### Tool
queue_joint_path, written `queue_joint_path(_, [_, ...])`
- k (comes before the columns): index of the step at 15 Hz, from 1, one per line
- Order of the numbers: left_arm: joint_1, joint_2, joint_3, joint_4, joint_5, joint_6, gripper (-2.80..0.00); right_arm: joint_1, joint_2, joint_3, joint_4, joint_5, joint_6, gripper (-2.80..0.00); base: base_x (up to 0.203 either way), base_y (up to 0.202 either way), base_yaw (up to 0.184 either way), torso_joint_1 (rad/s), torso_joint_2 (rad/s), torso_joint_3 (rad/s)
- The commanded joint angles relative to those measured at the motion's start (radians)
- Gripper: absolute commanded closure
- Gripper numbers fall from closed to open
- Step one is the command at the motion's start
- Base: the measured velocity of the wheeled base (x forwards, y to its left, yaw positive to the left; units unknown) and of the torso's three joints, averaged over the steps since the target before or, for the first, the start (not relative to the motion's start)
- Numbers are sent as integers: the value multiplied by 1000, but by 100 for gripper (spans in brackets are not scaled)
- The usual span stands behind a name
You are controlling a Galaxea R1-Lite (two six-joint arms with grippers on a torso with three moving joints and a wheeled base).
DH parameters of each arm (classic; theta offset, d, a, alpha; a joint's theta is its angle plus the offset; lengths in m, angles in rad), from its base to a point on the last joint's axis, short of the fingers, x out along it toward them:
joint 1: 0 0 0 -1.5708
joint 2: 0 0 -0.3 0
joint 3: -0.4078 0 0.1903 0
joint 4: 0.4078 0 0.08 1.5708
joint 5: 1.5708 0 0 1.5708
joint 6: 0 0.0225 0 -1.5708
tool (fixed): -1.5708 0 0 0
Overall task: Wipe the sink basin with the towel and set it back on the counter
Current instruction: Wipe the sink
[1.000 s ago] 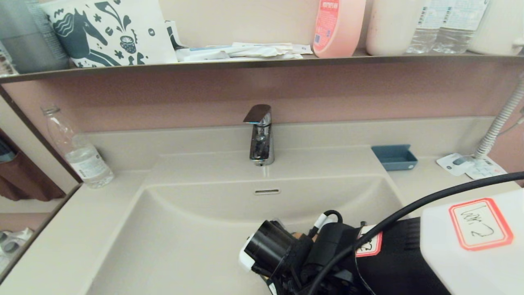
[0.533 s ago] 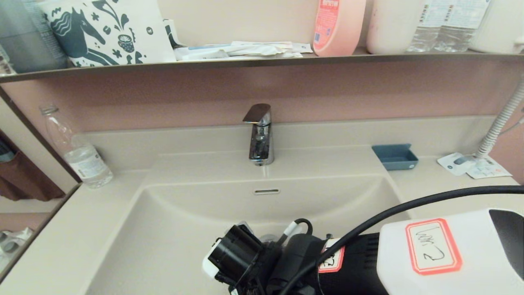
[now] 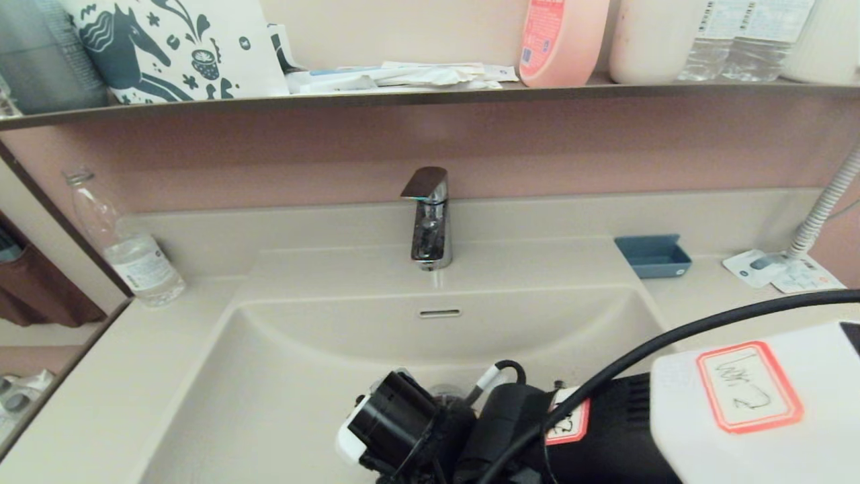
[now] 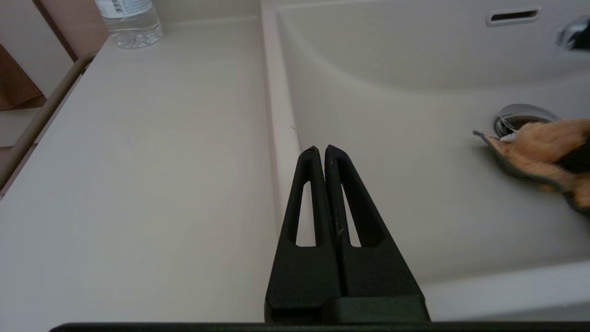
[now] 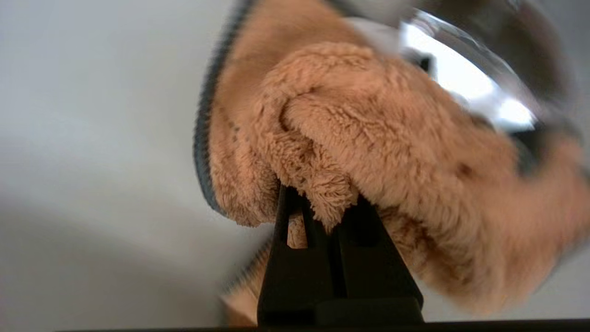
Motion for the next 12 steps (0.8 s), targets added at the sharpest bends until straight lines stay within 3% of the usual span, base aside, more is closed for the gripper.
queue_joint_path(1, [0,1,0,0,0,0,0,-3,-128,30,-1,-17,3,0,0,0,0,0,0,0])
queue_joint_path(5, [0,1,0,0,-1,0,0,-14,-374,105,61,-59,4,0,0,0,0,0,0,0])
queue_joint_path(9, [0,1,0,0,0,0,0,-43,-666,151,232,-119,11,0,0,0,0,0,0,0])
queue_joint_path(12, [0,1,0,0,-1,0,0,-202,-868,165,394,-163,40,0,0,0,0,0,0,0])
